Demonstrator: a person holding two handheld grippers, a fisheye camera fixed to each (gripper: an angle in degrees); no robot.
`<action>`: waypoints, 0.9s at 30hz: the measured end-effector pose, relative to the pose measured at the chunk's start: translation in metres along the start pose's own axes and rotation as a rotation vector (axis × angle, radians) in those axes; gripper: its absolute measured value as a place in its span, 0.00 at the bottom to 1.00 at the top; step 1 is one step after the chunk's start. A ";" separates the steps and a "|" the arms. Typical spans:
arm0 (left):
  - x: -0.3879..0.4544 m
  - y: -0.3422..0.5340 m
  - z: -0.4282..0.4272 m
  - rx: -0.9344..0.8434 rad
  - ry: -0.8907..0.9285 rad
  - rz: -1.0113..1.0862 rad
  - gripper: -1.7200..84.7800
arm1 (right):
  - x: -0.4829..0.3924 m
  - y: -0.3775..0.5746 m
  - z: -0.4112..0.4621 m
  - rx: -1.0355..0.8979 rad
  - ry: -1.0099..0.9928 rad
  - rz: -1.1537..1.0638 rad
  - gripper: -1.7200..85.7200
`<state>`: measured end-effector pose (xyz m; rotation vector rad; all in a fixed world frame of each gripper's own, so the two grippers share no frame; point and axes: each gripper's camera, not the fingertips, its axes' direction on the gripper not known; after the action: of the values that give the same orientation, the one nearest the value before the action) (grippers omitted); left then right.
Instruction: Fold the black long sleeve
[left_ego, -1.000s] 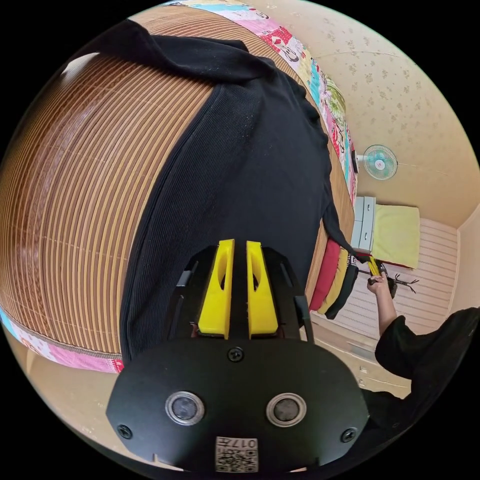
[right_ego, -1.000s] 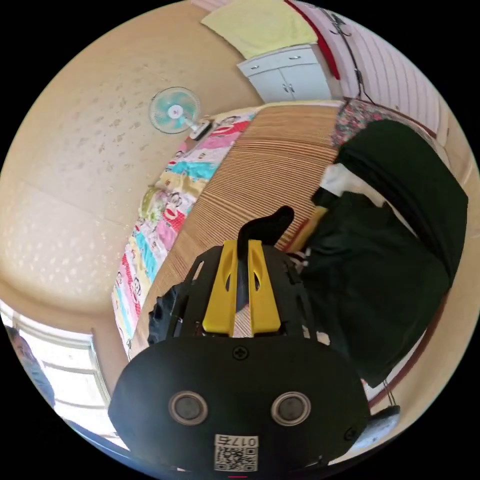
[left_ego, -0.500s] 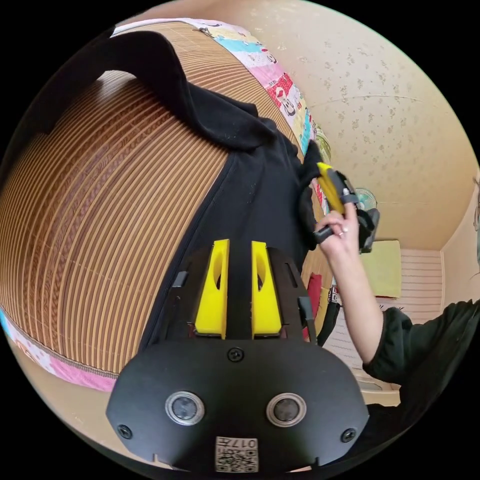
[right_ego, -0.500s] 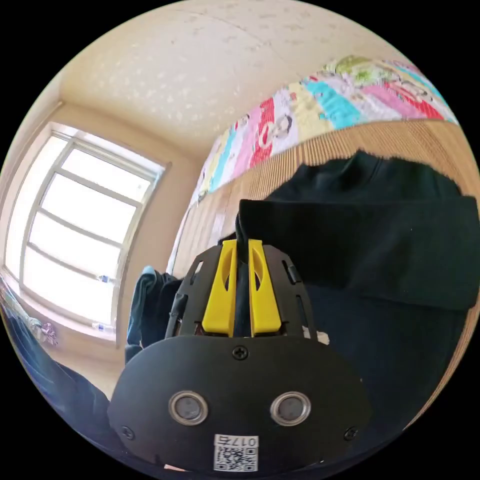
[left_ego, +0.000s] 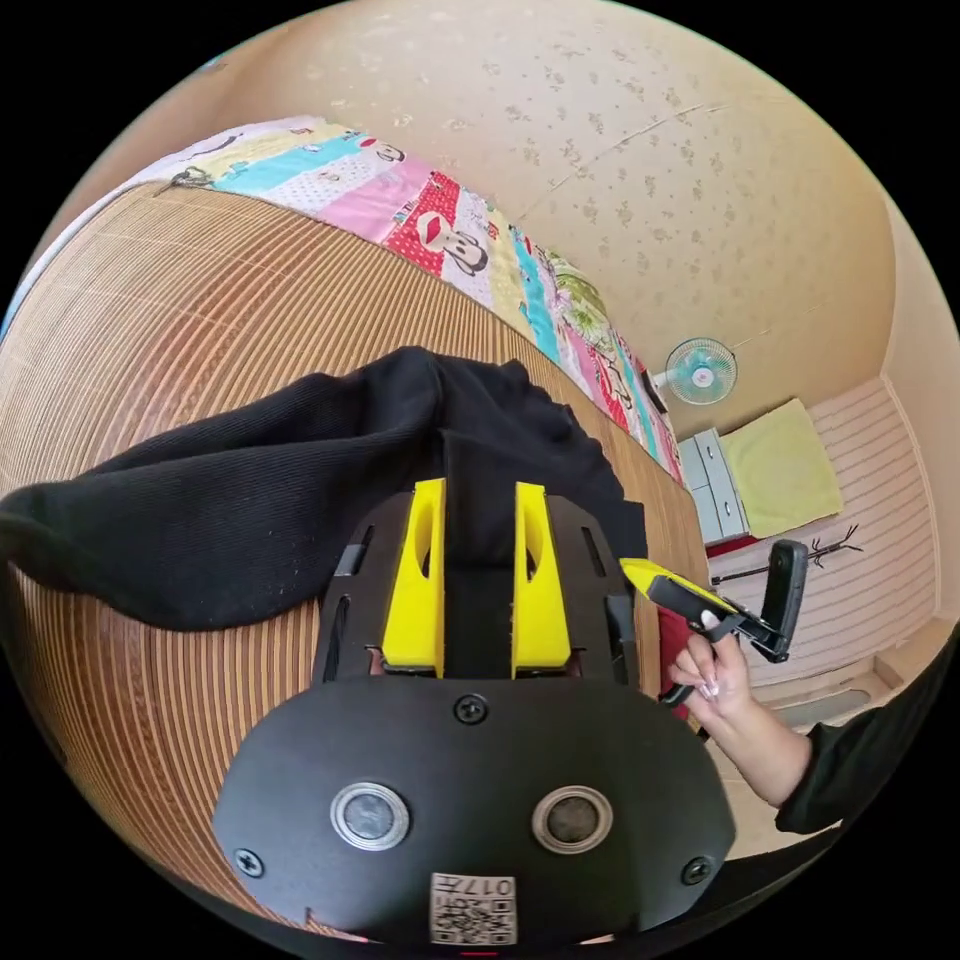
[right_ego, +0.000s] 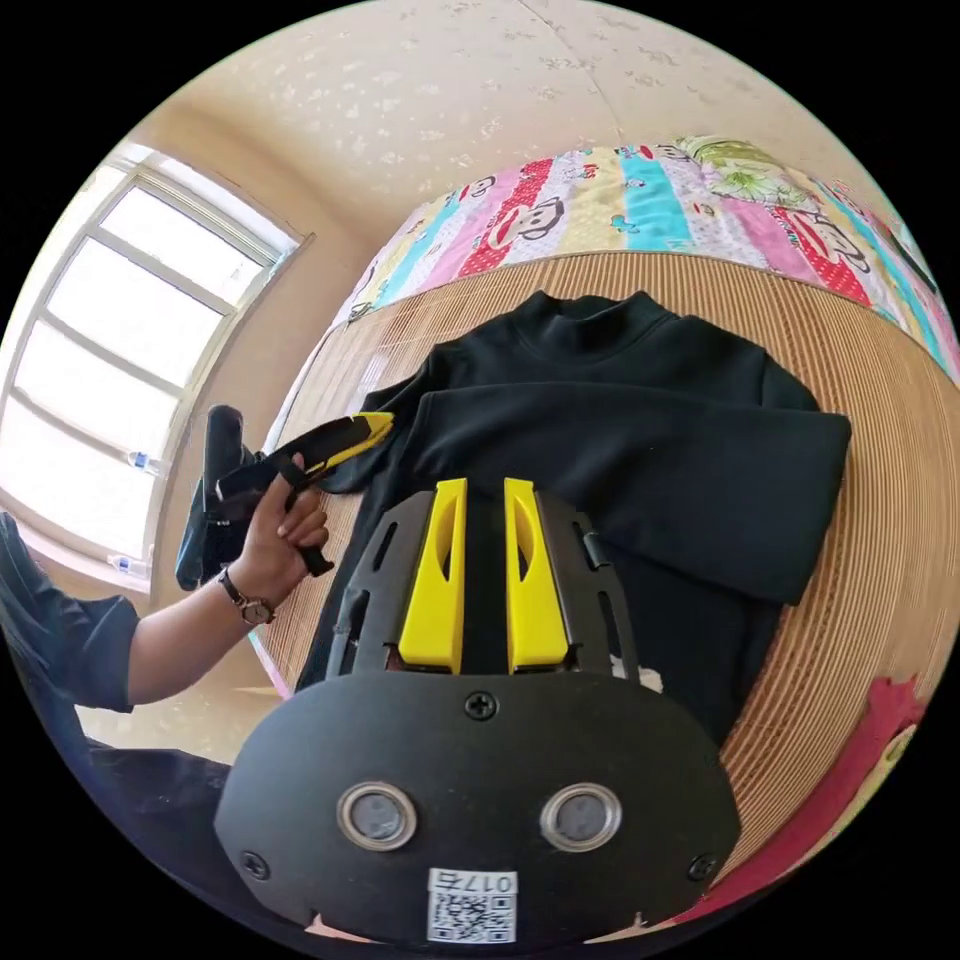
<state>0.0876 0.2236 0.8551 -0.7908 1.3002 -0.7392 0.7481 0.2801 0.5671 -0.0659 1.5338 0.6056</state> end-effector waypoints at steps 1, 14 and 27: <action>0.002 -0.002 0.017 -0.052 -0.035 -0.010 0.14 | -0.001 -0.004 0.001 -0.001 0.011 -0.008 0.10; 0.067 0.007 -0.018 0.114 -0.134 0.066 0.04 | -0.007 -0.053 0.039 0.241 0.332 0.192 0.09; -0.007 0.023 -0.006 0.112 -0.199 -0.056 0.03 | 0.105 -0.022 0.042 0.159 0.611 0.445 0.05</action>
<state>0.0815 0.2416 0.8391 -0.7914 1.0524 -0.7515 0.7870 0.3123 0.4639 0.2402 2.2130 0.8607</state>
